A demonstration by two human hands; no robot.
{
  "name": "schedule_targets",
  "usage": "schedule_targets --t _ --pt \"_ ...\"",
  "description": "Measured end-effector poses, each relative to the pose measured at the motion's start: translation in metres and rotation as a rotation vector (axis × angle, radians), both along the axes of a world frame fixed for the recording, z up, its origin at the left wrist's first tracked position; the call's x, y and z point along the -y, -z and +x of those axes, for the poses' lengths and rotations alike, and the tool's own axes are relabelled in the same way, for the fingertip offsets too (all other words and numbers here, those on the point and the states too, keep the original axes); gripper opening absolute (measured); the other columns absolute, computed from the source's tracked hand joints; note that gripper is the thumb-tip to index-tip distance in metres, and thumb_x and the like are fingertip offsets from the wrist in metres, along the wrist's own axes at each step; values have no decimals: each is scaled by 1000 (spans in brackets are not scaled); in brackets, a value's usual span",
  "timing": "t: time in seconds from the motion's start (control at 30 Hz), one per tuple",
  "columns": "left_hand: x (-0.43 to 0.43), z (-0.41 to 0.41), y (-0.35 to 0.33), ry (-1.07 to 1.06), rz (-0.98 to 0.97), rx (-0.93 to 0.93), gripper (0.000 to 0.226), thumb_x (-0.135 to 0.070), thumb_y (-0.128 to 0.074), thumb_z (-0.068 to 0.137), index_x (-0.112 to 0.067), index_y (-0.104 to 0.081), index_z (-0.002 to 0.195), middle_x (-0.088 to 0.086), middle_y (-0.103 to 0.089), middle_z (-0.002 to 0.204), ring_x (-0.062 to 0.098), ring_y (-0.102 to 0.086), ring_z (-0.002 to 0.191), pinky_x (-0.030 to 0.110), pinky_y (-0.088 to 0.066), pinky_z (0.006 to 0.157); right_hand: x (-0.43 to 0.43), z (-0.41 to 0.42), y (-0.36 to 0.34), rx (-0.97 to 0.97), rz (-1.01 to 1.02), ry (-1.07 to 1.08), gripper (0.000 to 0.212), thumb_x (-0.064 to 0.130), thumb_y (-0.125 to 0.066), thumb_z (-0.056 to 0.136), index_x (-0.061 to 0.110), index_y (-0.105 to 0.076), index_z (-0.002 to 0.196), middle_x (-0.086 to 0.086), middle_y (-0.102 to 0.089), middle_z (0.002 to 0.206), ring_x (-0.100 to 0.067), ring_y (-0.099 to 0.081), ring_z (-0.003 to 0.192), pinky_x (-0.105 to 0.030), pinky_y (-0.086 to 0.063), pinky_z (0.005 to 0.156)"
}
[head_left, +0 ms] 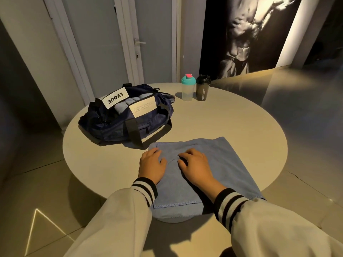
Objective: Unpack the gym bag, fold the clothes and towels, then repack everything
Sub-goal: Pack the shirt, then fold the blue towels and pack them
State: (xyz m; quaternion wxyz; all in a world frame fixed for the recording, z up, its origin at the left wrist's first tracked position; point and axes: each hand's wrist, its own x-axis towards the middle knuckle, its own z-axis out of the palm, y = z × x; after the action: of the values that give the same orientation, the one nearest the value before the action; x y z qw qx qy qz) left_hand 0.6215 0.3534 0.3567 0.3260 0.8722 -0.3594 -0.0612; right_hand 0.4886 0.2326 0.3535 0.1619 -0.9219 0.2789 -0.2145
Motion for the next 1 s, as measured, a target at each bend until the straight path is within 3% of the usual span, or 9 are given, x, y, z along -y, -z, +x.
schedule_targets --t 0.1,0.17,0.37,0.5,0.6,0.7,0.77,0.83,1.0 --pt "-1 0 0 -51 -67 -66 57 -25 -55 101 -14 -36 153 2 -31 159 26 -36 141 41 -36 118 -1 -2 3 99 -72 -23 22 28 -59 99 19 -75 112 -2 -60 91 -27 -54 88 -32 -36 72" --pt "-1 -1 0 -105 -112 -88 52 -24 -58 99 -12 -41 147 5 -33 154 28 -42 135 42 -42 113 -3 -3 2 104 -101 -43 20 18 -62 96 18 -76 111 -3 -62 89 -28 -53 86 -31 -33 69" --pt "0 0 -1 -147 -126 -104 37 -23 -59 97 -10 -52 131 6 -38 147 28 -48 127 43 -48 107 -14 -13 -10 168 -85 -29 27 21 -51 87 16 -75 97 0 -61 85 -24 -53 85 -36 -40 78" --pt "-1 0 0 -124 -127 -123 46 -27 -53 100 -19 -48 146 4 -36 151 26 -41 135 42 -40 113 -13 -8 -17 9 112 -84 30 25 -51 92 21 -71 115 -3 -64 100 -23 -53 98 -36 -46 84" --pt "3 0 2 -45 3 -37 45 -34 -40 105 -29 -47 149 4 -29 162 26 -23 148 45 -24 123 -3 -2 -20 -42 135 -42 34 32 -48 99 22 -65 127 -6 -58 117 -26 -50 114 -39 -45 94" --pt "11 5 -1 -8 142 -19 51 -39 -38 105 -29 -36 155 2 -18 167 27 -11 152 46 -17 125 7 8 -25 -315 95 -26 47 38 -34 106 23 -42 149 -7 -35 156 -27 -31 143 -47 -25 116" --pt "16 13 -5 -12 192 -6 59 -41 -40 104 -20 -28 158 5 -19 167 28 -15 151 46 -20 124 13 17 -25 -409 115 -24 52 40 -24 107 24 -25 157 -5 -15 166 -23 -11 153 -53 -5 121" --pt "16 18 -8 -18 197 -5 66 -41 -42 103 -14 -22 160 7 -22 165 29 -19 150 45 -23 123 16 23 -21 -426 131 6 55 43 -19 107 26 -19 159 -5 -7 168 -23 -1 154 -55 2 121" --pt "8 13 -3 -22 158 17 72 -40 -45 103 -12 -12 160 4 -11 168 28 -19 151 44 -24 123 13 26 -17 -211 16 46 48 35 -38 100 31 -36 148 -7 -44 144 -30 -34 137 -53 -21 115"
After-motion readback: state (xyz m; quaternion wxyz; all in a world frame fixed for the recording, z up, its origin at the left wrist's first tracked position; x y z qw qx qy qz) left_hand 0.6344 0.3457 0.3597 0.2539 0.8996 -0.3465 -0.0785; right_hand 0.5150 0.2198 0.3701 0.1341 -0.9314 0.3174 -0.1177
